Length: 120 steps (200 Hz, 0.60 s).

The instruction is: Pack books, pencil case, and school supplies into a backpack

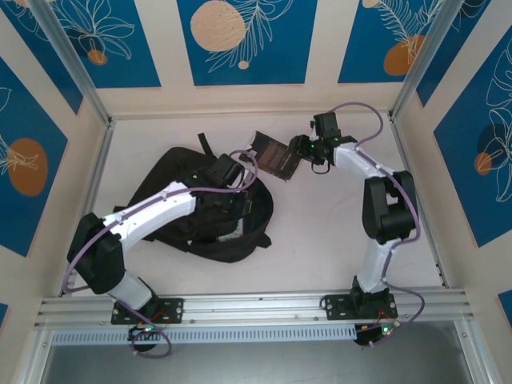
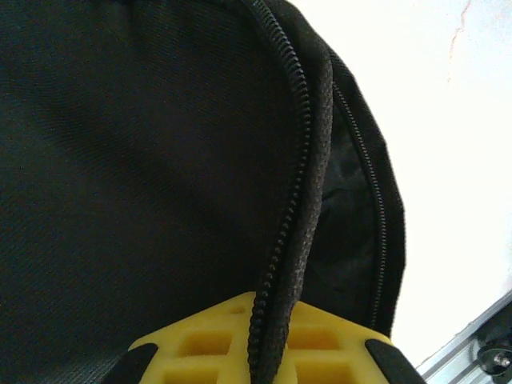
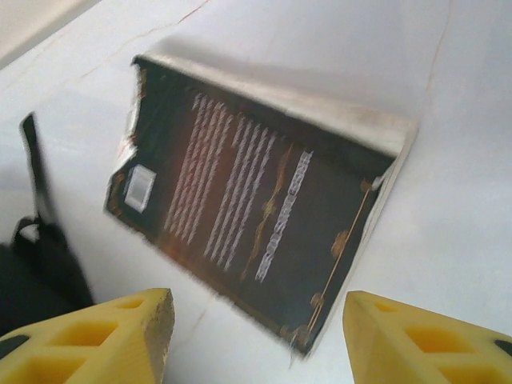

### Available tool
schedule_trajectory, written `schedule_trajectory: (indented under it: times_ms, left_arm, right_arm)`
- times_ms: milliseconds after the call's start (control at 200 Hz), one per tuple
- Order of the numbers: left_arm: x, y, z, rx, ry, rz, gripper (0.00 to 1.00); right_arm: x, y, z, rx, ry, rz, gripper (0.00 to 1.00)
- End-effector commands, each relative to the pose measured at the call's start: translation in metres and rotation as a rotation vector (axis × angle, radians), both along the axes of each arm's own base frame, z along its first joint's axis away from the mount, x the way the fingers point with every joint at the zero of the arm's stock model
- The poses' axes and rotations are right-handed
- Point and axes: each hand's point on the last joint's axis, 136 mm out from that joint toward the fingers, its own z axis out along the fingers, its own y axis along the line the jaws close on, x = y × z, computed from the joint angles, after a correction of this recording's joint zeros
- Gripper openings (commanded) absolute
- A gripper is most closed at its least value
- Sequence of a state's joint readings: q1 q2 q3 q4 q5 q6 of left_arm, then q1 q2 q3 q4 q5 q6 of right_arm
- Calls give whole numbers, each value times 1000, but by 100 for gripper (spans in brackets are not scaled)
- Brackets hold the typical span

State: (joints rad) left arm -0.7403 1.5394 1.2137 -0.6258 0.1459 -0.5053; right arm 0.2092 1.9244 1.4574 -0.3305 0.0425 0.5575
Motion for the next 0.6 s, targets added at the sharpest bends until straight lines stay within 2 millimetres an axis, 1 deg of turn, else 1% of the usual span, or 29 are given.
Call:
schedule_trajectory:
  times_ms: [0,70,150,195,300,370,460,520,595]
  left_arm:
    - [-5,23,5,60,-30,-2,0]
    - [-7,31,11,65,-50,5,0]
    - [-8,44,15,70,-63,23,0]
    - [-9,49,16,72,-62,30,0]
    - [-8,57,16,75,-58,40,0]
    - [-6,60,13,76,-58,45,0]
    - [-3,61,12,61,-58,53,0]
    - [-1,60,12,41,-60,55,0]
    - [1,59,13,31,-59,54,0]
  right_arm:
    - [20,-13,-22,-80,75,17,64]
    - [37,-10,-30,-108,83,48,67]
    - [52,-10,-39,-153,93,69,72]
    - [58,-7,-46,-150,108,95,75]
    - [66,3,-62,-146,168,155,77]
    - [65,13,-69,-111,197,202,78]
    - [56,32,-72,-54,215,275,78]
    - [49,39,-72,-47,217,300,78]
    - [39,42,-70,-44,223,315,78]
